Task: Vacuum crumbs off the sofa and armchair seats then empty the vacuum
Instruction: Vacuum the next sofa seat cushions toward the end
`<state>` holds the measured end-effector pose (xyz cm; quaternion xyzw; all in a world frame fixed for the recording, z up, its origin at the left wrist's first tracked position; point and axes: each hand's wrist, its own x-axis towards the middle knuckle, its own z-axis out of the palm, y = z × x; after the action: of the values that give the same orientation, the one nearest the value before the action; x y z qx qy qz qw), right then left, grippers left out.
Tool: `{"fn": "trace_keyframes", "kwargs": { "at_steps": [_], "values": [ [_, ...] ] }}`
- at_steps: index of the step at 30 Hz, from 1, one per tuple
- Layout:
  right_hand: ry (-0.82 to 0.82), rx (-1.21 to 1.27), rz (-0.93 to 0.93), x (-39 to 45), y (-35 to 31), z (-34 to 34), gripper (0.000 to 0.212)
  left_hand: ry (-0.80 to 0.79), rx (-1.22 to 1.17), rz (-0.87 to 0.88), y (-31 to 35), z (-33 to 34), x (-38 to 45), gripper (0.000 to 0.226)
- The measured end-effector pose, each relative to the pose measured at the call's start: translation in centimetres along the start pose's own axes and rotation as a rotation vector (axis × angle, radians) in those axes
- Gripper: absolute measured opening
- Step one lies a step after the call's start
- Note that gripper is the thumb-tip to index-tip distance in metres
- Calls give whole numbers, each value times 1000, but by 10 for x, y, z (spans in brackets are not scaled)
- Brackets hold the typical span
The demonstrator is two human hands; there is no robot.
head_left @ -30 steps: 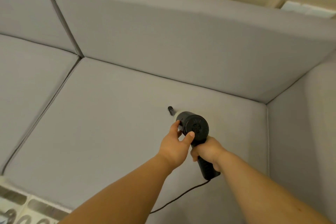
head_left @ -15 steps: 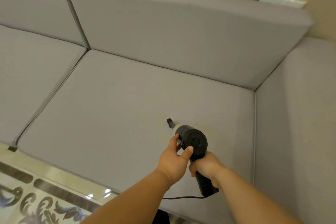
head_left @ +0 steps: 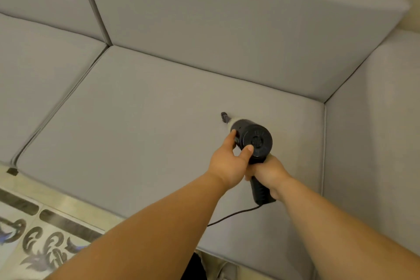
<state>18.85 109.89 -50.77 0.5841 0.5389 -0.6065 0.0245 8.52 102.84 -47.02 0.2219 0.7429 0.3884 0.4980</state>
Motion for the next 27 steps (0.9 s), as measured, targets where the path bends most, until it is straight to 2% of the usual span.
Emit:
{"fn": "trace_keyframes", "kwargs": {
  "at_steps": [6,20,23,27],
  "values": [
    [-69,-43,59,23,1,8,20,12,10,-27,-15,-4,18,64],
    [-178,-96,149,-60,40,32,26,14,-26,-126,-46,-11,-78,60],
    [-151,-82,136,-80,51,28,29,2,-38,-128,-46,-5,-97,60],
    [-19,-33,98,-98,65,20,27,-49,-36,-88,-39,9,-106,62]
  ]
}}
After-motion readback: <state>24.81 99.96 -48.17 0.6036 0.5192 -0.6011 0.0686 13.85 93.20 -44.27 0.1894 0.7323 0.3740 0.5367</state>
